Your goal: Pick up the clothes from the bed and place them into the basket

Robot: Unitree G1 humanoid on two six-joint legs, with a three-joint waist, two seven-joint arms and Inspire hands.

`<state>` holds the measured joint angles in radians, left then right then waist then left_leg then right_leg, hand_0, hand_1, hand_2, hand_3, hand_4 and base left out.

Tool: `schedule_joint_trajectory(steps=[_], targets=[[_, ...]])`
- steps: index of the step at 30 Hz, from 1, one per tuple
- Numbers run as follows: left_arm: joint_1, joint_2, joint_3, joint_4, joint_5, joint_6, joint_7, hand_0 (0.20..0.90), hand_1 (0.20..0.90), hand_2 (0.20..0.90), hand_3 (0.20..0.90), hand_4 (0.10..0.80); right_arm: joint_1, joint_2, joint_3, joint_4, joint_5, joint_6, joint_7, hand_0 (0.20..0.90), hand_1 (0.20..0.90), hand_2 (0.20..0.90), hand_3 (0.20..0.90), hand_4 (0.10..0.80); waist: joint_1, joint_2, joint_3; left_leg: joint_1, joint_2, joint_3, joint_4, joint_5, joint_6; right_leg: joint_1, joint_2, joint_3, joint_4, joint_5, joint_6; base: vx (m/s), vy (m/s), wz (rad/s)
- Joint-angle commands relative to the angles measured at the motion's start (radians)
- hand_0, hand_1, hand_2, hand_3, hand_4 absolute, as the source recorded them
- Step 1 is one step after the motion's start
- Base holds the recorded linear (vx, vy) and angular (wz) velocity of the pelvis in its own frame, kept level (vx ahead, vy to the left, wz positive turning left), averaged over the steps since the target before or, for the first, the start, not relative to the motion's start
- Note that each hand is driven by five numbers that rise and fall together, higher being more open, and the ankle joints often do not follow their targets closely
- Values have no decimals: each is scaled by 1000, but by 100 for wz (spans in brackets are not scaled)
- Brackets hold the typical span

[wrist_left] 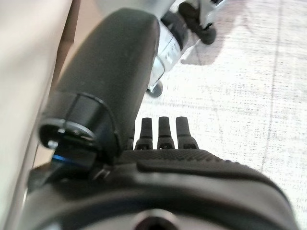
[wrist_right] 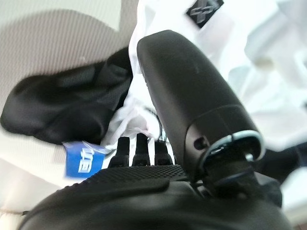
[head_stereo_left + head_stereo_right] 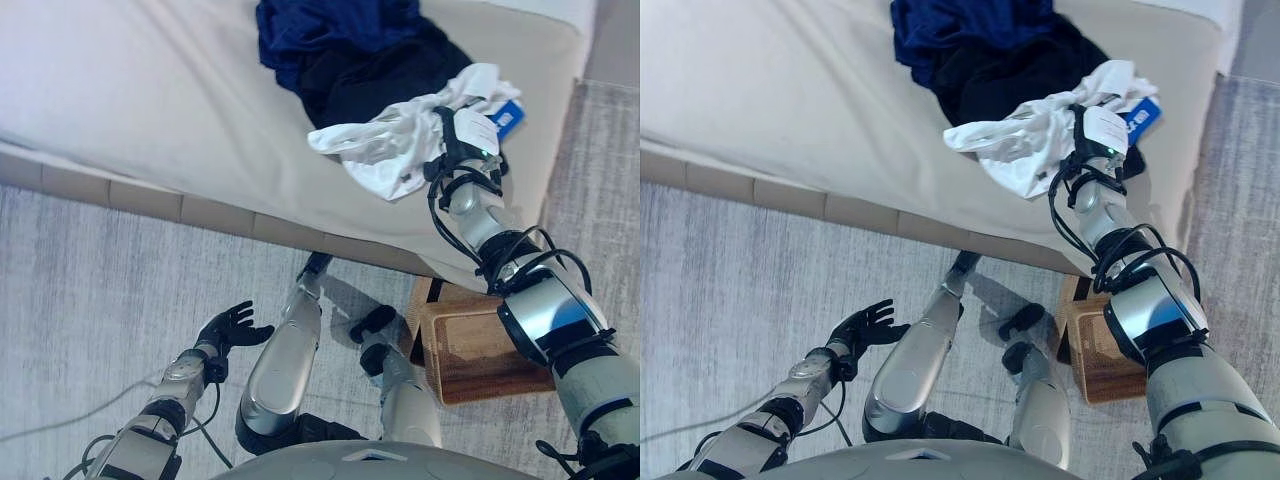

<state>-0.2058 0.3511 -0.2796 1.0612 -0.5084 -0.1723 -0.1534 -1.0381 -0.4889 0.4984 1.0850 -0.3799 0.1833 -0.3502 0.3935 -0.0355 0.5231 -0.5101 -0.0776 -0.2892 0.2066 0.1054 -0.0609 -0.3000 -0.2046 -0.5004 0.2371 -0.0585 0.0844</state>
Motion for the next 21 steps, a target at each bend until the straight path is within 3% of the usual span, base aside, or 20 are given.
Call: schedule_joint_trajectory(steps=[1, 4, 5, 6, 7, 10, 14, 20, 21], targets=[[55, 32, -20, -73, -51, -70, 4, 900, 900, 900, 900, 800, -90, -73, 71, -1, -29, 41, 50, 900, 900, 900, 900, 800, 37, 13, -3, 8, -31, 103, 17, -121, 116, -60, -12, 72, 152, 8, 0, -24, 30, 16], [52, 36, -28, -98, -59, -82, 0, 900, 900, 900, 900, 800, -132, -64, 91, 42, -26, 55, 82, 900, 900, 900, 900, 800, 48, 19, -3, -20, -29, 95, 15, -113, 111, -86, -18, 62, 165, 3, 2, -9, 6, 5], [53, 36, -29, -107, -59, -84, 1, 900, 900, 900, 900, 800, -144, -60, 99, 47, -26, 56, 94, 582, 582, 582, 529, 429, 51, 21, -3, -28, -29, 92, 14, -111, 111, -94, -19, 61, 169, 2, 1, 0, 0, 0], [53, 37, -31, -116, -59, -79, 4, 900, 900, 900, 900, 800, -154, -60, 108, 49, -15, 47, 92, 462, 462, 462, 389, 289, 52, 23, -3, -34, -29, 90, 13, -109, 111, -100, -19, 61, 169, 0, 2, 0, 0, 0], [53, 38, -32, -125, -59, -74, 6, 900, 900, 900, 900, 800, -163, -63, 115, 47, 7, 33, 71, 300, 300, 300, 200, 100, 52, 24, -3, -37, -27, 88, 11, -108, 110, -104, -17, 61, 167, -1, 3, -11, -25, -6], [68, 44, -36, -140, -64, -60, 11, 900, 900, 900, 900, 800, -187, -74, 93, -77, 175, -46, -84, 300, 300, 300, 200, 100, 39, 20, -3, -44, -19, 85, 17, -111, 107, -115, -8, 76, 166, -5, 3, -21, -24, -8], [103, 34, -3, -124, -32, -53, 29, 900, 900, 900, 900, 800, -141, -98, -22, -385, 200, -146, -348, 300, 300, 300, 200, 100, -2, -9, -3, -7, 1, 101, 22, -141, 106, -93, 13, 116, 144, -1, 6, -20, -47, -11], [134, 21, 78, -74, 21, -45, 18, 900, 900, 900, 900, 800, 1, -151, -259, -870, 58, -180, -494, 300, 300, 300, 200, 100, -72, -45, -19, 147, 29, 153, -17, -186, 110, 31, 41, 173, 53, 5, 8, -3, -46, -39], [135, 23, 78, -75, 22, -42, 18, 900, 900, 900, 900, 800, 9, -155, -269, -891, 55, -173, -492, 300, 300, 300, 200, 100, -73, -44, -21, 141, 27, 159, -20, -161, 114, 30, 38, 162, 40, 28, 0, -23, -40, -36]])
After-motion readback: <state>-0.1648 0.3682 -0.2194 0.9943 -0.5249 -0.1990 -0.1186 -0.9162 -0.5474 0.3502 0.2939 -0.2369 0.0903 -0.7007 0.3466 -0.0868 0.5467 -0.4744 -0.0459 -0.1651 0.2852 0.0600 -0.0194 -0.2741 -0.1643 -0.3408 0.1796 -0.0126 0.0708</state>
